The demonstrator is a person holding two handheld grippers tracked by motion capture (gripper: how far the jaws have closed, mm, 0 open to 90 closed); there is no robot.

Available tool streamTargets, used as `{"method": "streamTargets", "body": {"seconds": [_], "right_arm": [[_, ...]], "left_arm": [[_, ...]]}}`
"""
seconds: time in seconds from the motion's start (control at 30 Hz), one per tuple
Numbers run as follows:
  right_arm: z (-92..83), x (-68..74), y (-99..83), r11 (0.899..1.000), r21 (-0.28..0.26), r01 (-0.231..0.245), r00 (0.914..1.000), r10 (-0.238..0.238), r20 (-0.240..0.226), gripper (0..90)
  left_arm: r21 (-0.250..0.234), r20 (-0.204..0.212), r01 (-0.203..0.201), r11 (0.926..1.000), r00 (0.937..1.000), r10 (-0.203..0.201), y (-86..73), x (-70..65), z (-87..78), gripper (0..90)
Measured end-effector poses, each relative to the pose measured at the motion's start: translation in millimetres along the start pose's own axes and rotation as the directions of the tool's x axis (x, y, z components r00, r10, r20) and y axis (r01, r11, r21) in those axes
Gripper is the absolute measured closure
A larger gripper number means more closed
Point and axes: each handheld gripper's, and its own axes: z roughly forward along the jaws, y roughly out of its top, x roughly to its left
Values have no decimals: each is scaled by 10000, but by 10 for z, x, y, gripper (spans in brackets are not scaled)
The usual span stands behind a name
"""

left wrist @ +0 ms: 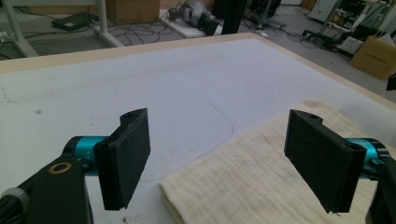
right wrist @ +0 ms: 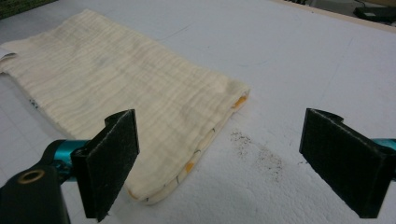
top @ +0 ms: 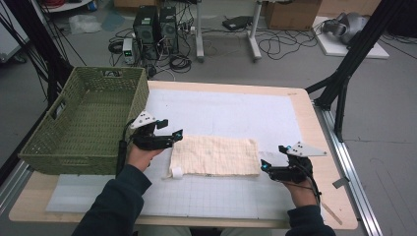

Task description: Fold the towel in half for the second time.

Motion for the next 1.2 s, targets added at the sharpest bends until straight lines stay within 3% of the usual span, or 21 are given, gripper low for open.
{"method": "streamTargets", "body": {"seconds": [0.17,0.23,0.4,0.6,0.73,0.9,1.03,1.17,1.2], "right_arm": [[-7,0,5,10000,-62,-38,10000,38,-54,111],[-5,-3,4,9999,-62,-95,9999,94,-64,111],[-1,-11,-1,9996,-86,-268,9996,267,-115,111],[23,-15,-2,9997,-43,-254,9996,254,-119,112],[49,-15,0,9997,49,-259,9995,260,-179,111],[58,-8,0,9997,112,-227,9995,229,-203,112],[52,-8,-3,9998,92,-199,9996,201,-184,111],[46,-5,-8,9997,103,-215,9996,217,-205,112],[46,-6,-10,9998,116,-190,9996,192,-204,112]], "left_arm": [[233,-138,-2,9997,9999,5,83,56,121,229],[537,-403,-60,9985,9992,82,88,89,185,237],[1310,-830,215,9911,9965,-106,-17,196,327,297],[1614,-1015,275,9865,9948,-111,-87,227,445,355],[2106,-1155,335,9770,9933,-91,-156,288,499,374],[2530,-723,-60,9675,9971,251,-190,255,534,411],[2985,-542,-332,9538,9972,517,-209,247,534,457],[3517,-280,-599,9342,9968,744,-249,242,549,503],[3527,-294,-678,9333,9961,835,-256,235,553,515]]}}
